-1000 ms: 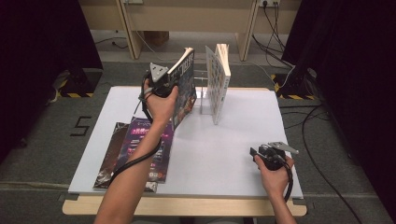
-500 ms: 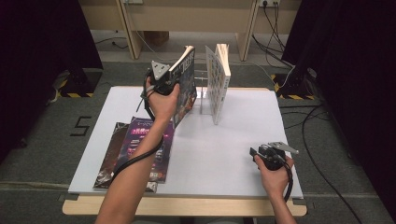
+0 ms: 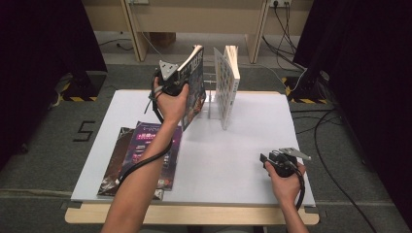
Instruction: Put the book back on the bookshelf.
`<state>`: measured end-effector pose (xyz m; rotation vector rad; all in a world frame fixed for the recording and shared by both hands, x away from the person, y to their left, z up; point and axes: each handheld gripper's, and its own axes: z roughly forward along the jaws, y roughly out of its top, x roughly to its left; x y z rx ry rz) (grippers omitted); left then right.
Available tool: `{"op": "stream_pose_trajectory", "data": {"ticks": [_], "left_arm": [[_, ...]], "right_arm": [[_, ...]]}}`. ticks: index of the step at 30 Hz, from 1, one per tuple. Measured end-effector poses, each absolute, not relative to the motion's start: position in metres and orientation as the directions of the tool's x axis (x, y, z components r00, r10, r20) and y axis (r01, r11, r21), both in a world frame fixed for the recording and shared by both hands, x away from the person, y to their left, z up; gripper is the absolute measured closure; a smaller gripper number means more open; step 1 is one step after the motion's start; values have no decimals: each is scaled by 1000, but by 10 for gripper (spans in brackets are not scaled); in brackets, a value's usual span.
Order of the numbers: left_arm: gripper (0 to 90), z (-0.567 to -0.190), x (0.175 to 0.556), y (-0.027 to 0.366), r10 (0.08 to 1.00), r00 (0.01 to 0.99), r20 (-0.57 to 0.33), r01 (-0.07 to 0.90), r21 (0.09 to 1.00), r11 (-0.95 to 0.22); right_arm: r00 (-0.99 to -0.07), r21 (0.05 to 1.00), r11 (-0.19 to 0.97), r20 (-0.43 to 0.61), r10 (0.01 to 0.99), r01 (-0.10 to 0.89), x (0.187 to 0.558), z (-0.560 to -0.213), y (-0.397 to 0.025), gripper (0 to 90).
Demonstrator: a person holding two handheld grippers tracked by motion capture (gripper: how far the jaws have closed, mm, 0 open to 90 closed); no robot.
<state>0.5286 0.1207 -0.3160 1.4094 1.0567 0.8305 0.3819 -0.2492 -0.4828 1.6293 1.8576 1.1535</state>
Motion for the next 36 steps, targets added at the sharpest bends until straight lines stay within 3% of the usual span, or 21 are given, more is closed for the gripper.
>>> {"op": "stream_pose_trajectory", "data": {"ticks": [36], "left_arm": [[824, -319, 551, 109, 949, 313, -45, 104, 994, 13]], "right_arm": [[-234, 789, -27, 214, 948, 614, 382, -484, -249, 568]]}}
